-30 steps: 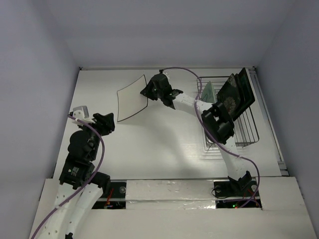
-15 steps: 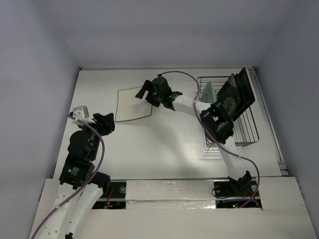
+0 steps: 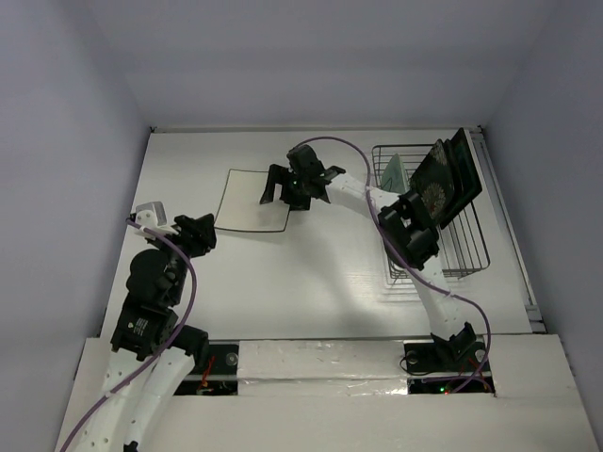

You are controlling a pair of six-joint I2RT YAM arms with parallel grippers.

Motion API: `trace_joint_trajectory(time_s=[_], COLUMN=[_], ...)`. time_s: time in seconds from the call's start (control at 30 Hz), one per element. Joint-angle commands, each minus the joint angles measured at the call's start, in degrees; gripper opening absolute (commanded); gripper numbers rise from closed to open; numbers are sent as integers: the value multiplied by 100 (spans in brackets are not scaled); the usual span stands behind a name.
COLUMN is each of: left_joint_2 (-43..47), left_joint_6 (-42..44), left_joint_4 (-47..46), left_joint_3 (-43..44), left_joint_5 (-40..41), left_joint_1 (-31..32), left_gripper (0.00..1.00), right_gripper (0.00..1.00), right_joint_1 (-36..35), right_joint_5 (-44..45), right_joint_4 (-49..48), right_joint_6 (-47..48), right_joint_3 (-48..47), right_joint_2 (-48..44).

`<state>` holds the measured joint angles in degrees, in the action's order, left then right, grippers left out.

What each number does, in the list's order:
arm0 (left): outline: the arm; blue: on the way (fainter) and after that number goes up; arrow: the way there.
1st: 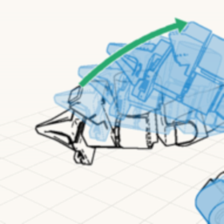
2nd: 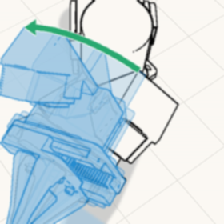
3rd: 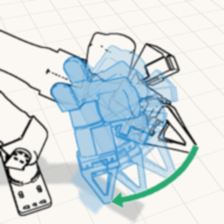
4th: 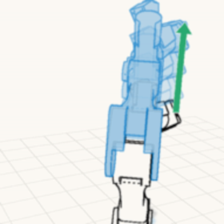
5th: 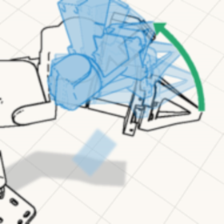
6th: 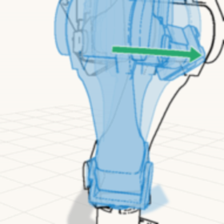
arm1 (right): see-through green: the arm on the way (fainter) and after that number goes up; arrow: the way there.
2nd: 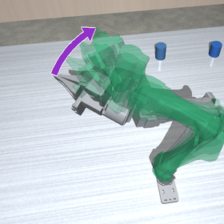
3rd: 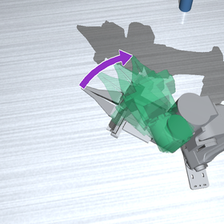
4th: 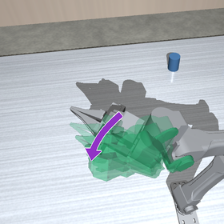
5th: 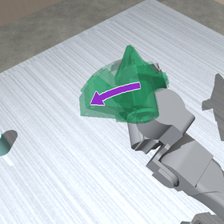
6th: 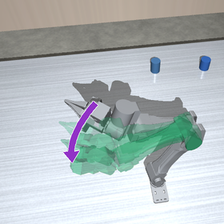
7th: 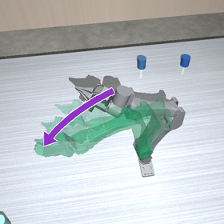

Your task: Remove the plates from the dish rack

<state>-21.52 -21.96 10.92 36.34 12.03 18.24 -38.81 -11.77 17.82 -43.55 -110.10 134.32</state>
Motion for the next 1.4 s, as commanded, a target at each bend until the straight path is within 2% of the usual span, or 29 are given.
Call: trace_joint_trajectory(time_s=[0.0, 0.27, 0.4, 0.47, 0.5, 0.53, 0.6, 0.63, 0.7, 0.73, 0.8, 1.0, 1.07, 1.13, 1.23, 1.3, 1.33, 1.37], left_joint_2=[78, 95, 78, 86, 95, 121, 148, 148, 130, 122, 139, 174, 148, 148, 165, 174, 192, 192], left_joint_6=[-10, -11, -2, -2, -2, -2, -2, -2, -2, 7, 16, 7, 16, 7, -2, 7, 7, 16], left_joint_4=[-310, -318, -336, -327, -327, -327, -345, -345, -336, -345, -353, -336, -336, -318, -318, -318, -327, -327], left_joint_3=[-30, -21, -30, -39, -30, -30, -39, -39, -30, -30, -39, -30, -30, -30, -21, -21, -21, -30], left_joint_5=[-17, -17, -17, -17, -17, -17, -17, -17, -17, -17, -17, -17, -17, -17, -17, -17, -17, -17], left_joint_1=[-31, -31, -31, -31, -31, -31, -31, -31, -31, -31, -31, -31, -31, -31, -31, -31, -31, -31], left_gripper=[46, 46, 46, 46, 46, 46, 46, 46, 46, 46, 46, 46, 46, 46, 46, 46, 46, 46], right_gripper=[100, 100, 99, 96, 91, 80, 66, 55, 49, 40, 35, 35, 39, 47, 48, 29, 6, 0], right_joint_1=[119, 233, 233, 233, 233, 233, 233, 233, 233, 233, 233, 233, 233, 233, 233, 233, 233, 233], right_joint_5=[-756, -581, -300, -229, -203, -142, -167, -194, -273, -273, -291, -423, -501, -563, -213, 182, 323, 664], right_joint_4=[527, 2030, 2216, 2208, 2208, 2190, 1989, 1962, 1935, 1944, 1935, 1901, 1726, 1479, 891, 687, 705, 731], right_joint_6=[601, 1375, 1402, 1376, 1358, 1341, 1218, 1165, 1051, 1024, 945, 708, 611, 585, 786, 1093, 1225, 1531], right_joint_3=[-528, -1338, -1400, -1312, -1294, -1286, -1189, -1197, -1311, -1381, -1539, -2225, -2498, -2481, -1894, -1445, -1357, -1234], right_joint_2=[190, 490, 428, 367, 367, 358, 331, 349, 454, 489, 594, 885, 964, 877, 176, -606, -879, -1169])
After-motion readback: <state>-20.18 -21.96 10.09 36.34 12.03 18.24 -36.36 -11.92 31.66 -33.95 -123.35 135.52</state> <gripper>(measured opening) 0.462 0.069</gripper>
